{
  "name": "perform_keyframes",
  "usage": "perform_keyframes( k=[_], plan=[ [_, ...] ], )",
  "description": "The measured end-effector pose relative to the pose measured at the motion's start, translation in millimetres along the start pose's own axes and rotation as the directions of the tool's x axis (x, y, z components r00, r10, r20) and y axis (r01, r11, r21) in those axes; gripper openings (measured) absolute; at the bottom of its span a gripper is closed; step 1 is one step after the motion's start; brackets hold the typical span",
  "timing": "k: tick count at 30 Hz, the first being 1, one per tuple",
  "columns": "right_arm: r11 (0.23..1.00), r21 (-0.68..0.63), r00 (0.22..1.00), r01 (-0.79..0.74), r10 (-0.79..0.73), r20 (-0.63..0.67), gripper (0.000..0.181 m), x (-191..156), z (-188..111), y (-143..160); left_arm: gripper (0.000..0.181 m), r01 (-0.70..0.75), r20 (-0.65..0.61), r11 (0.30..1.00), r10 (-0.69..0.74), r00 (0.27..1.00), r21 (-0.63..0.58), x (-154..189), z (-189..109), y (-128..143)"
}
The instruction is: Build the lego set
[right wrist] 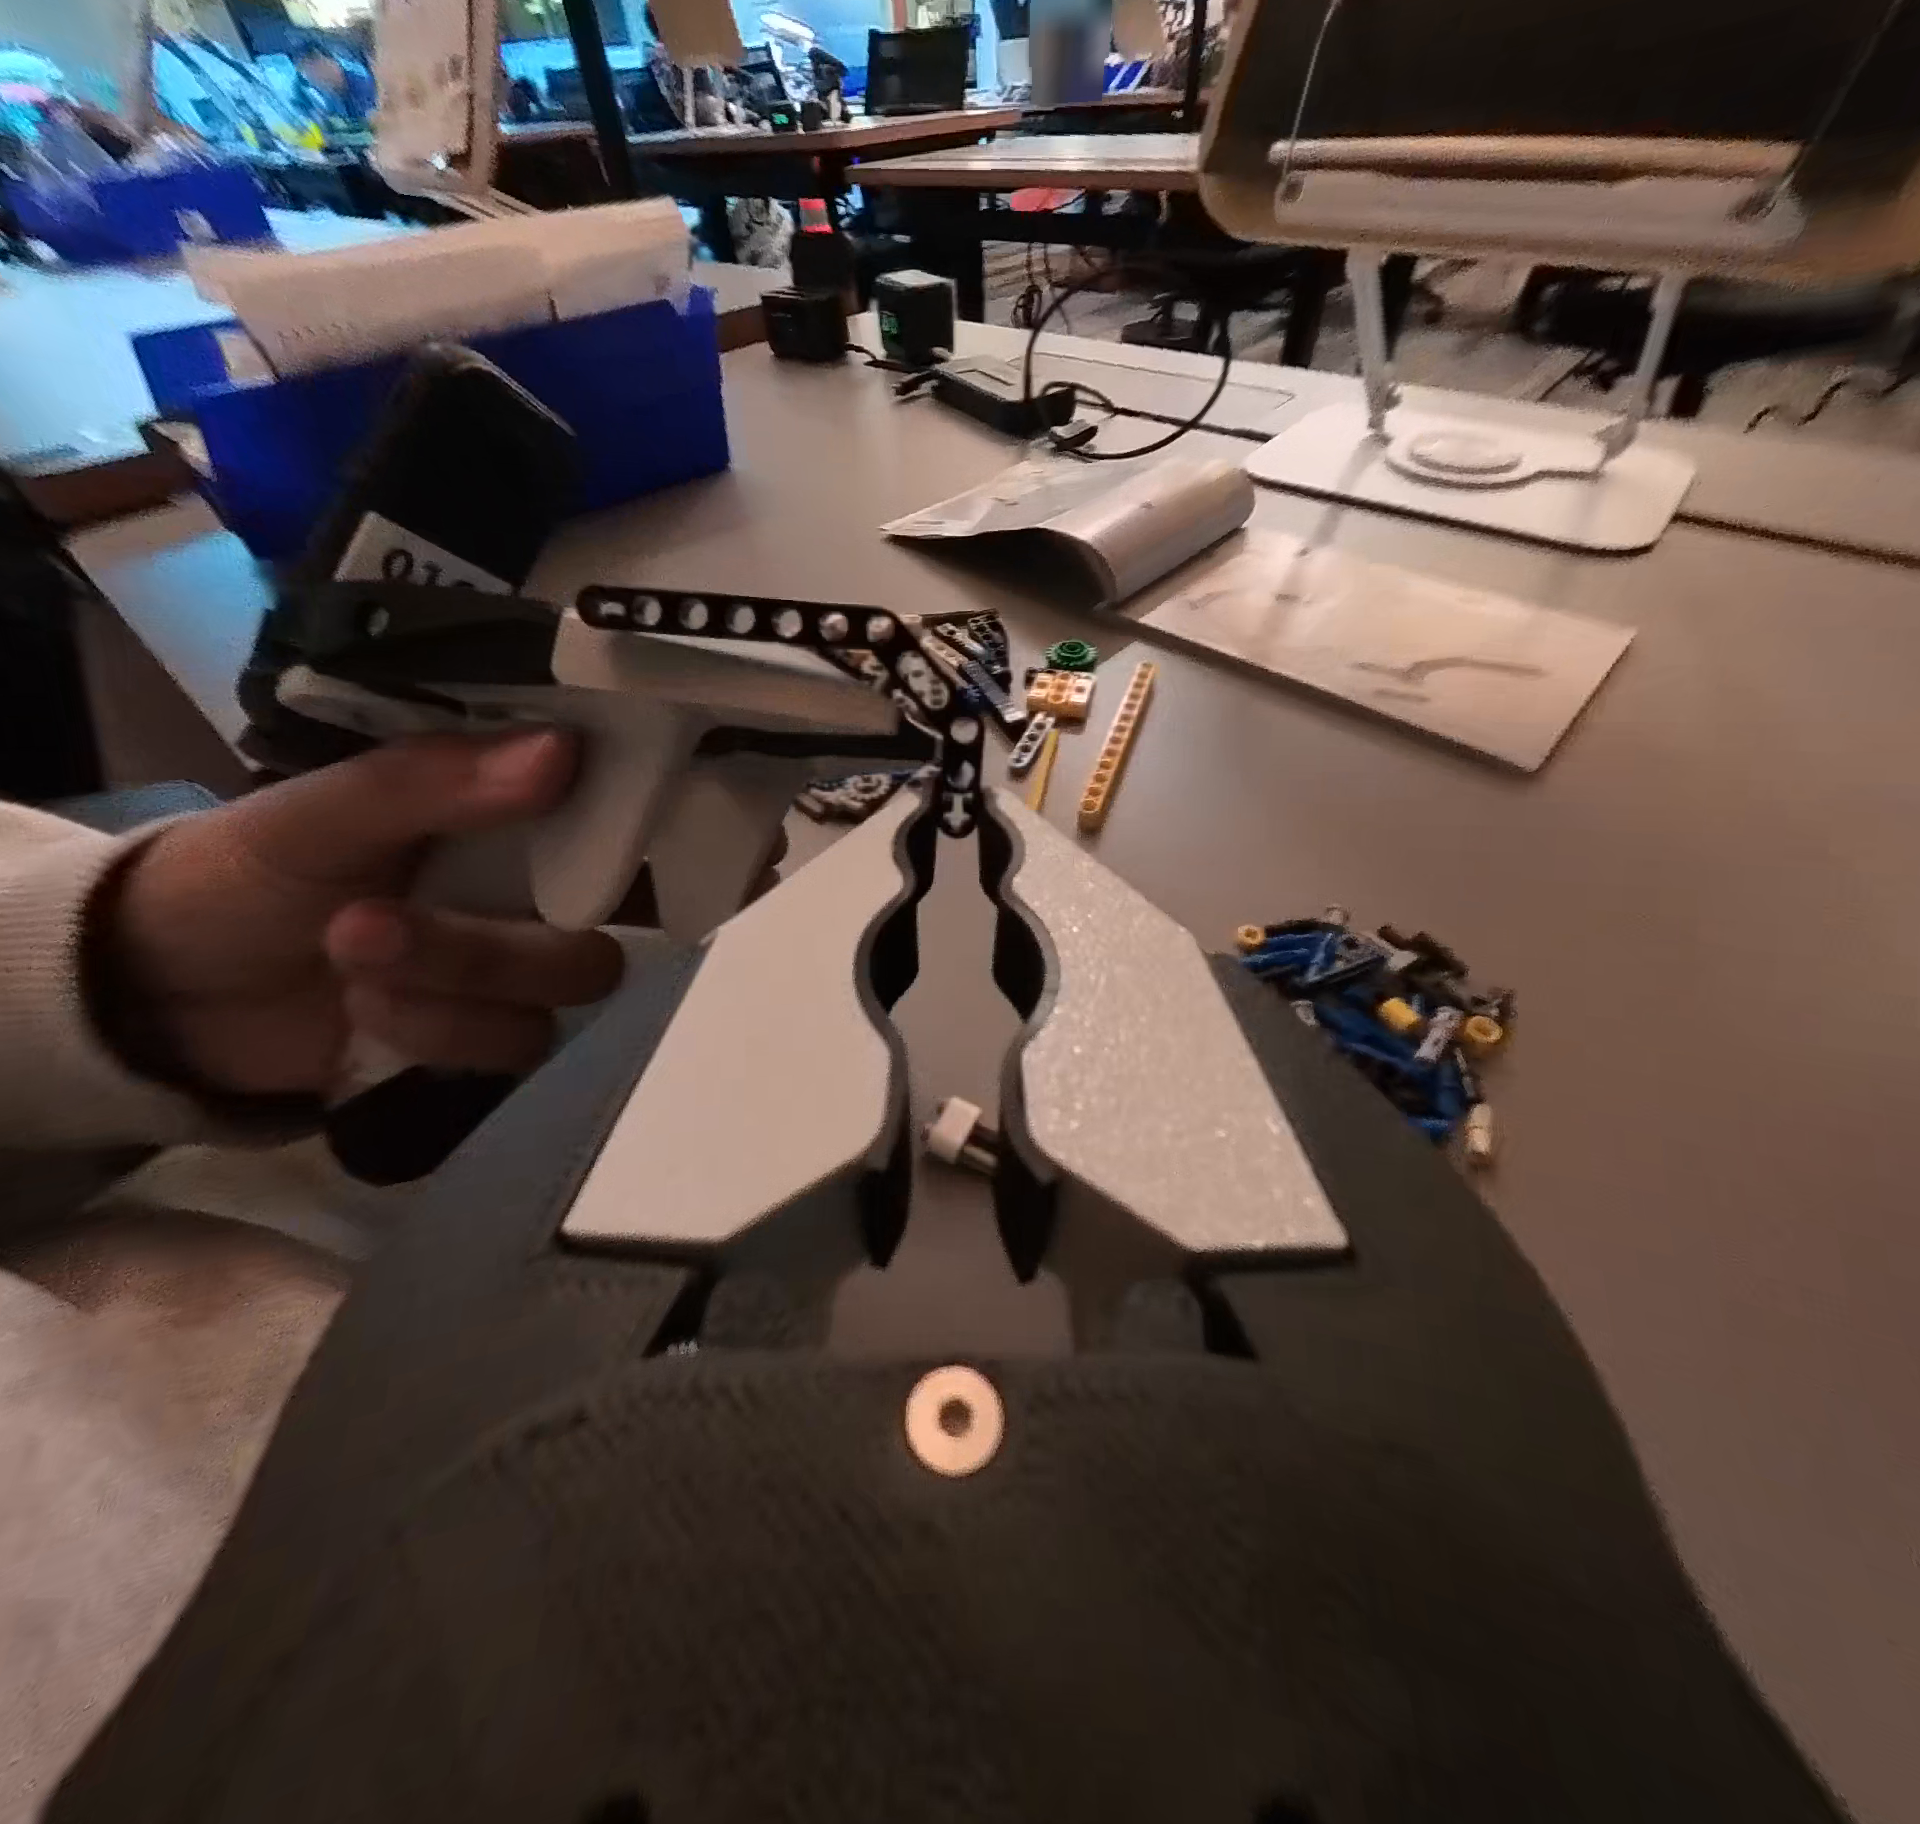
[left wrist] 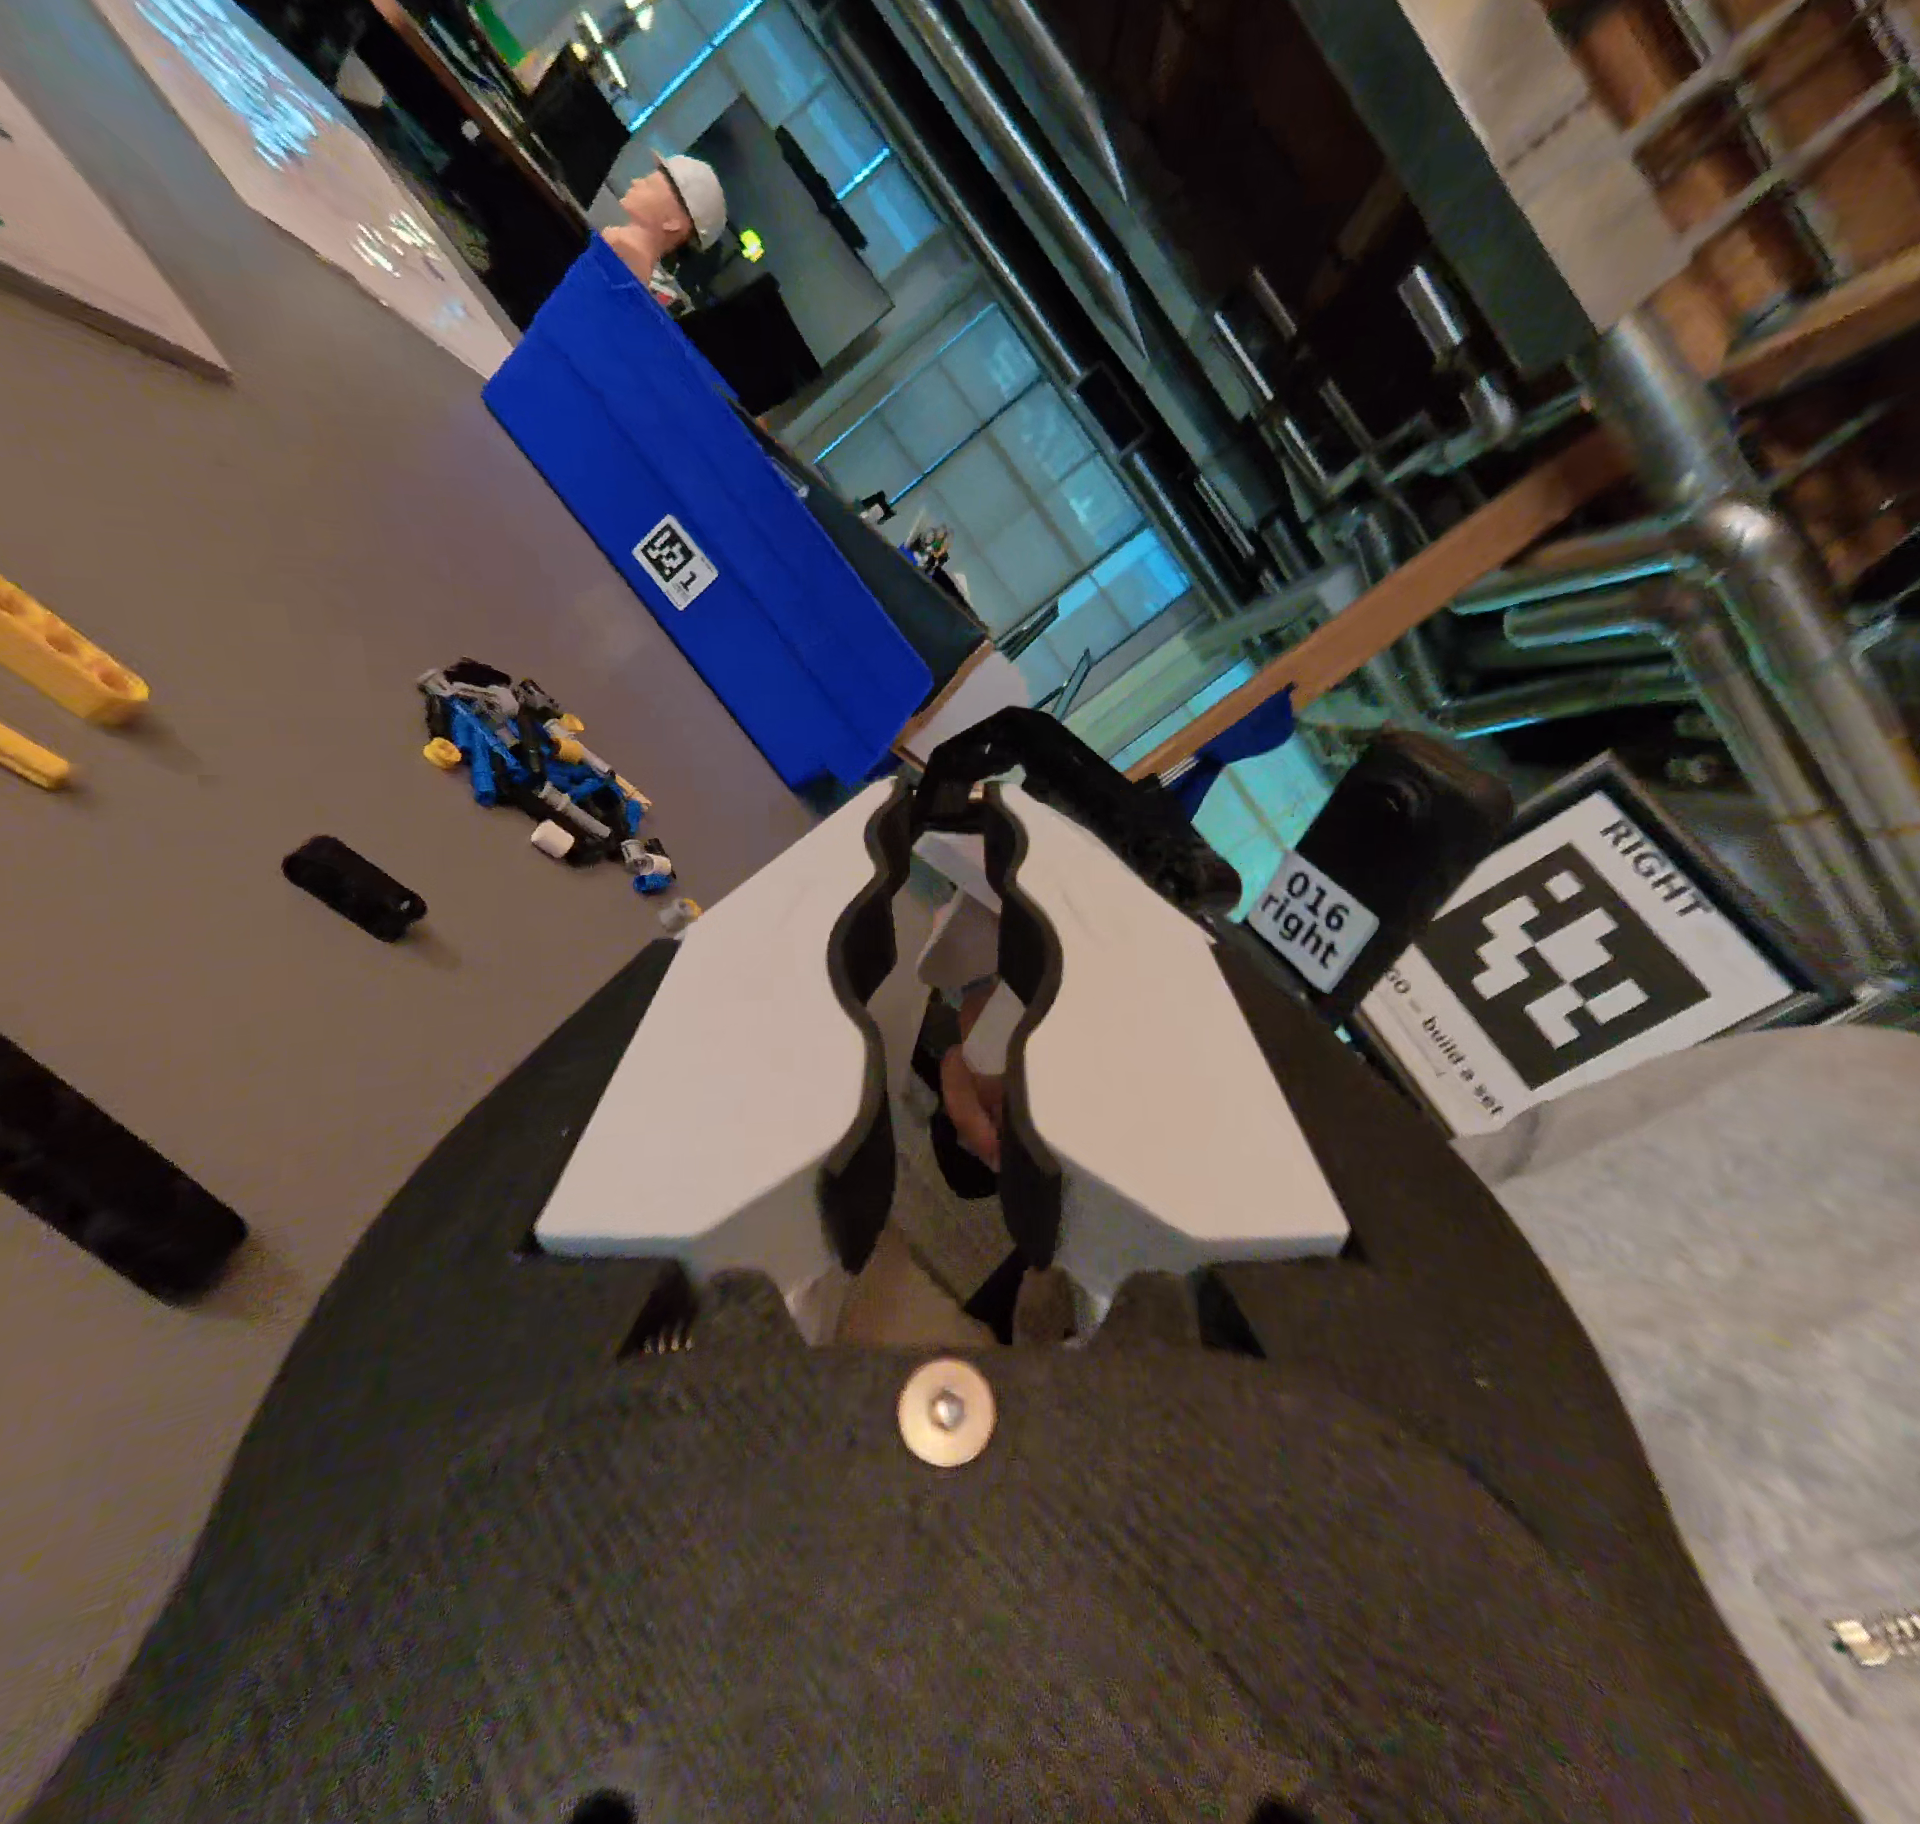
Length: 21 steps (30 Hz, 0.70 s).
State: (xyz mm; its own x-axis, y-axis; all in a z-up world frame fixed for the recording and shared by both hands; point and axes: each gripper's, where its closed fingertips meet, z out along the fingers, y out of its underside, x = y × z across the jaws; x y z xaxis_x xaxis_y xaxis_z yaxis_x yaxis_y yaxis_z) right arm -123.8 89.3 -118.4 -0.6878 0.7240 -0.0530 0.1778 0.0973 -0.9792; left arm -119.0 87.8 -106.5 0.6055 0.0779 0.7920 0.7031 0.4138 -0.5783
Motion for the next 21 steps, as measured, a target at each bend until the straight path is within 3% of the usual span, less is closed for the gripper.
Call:
perform_keyframes(
  k=[3,10,15,21],
  plan=[
    [0.998,0.006,0.996,0.058,-0.058,-0.063,0.005,2,1,-1,0.01,0.008,0.014,1.0,-0.008,1.0,0.018,-1,0,0],
    [1.0,0.015,0.992,-0.021,0.023,-0.122,0.005,19,2,2,0.029,0.003,0.023,1.0,-0.003,1.0,0.007,-2,1,2],
    [1.0,0.018,0.99,0.025,-0.022,-0.141,0.005,18,3,0,0.035,-0.031,0.057,1.0,0.031,0.998,-0.002,-6,1,2],
    [0.998,0.058,0.983,-0.001,0.012,-0.185,0.005,24,3,-4,0.034,-0.052,0.076,0.997,0.056,0.995,-0.055,-5,9,19]
  ],
)
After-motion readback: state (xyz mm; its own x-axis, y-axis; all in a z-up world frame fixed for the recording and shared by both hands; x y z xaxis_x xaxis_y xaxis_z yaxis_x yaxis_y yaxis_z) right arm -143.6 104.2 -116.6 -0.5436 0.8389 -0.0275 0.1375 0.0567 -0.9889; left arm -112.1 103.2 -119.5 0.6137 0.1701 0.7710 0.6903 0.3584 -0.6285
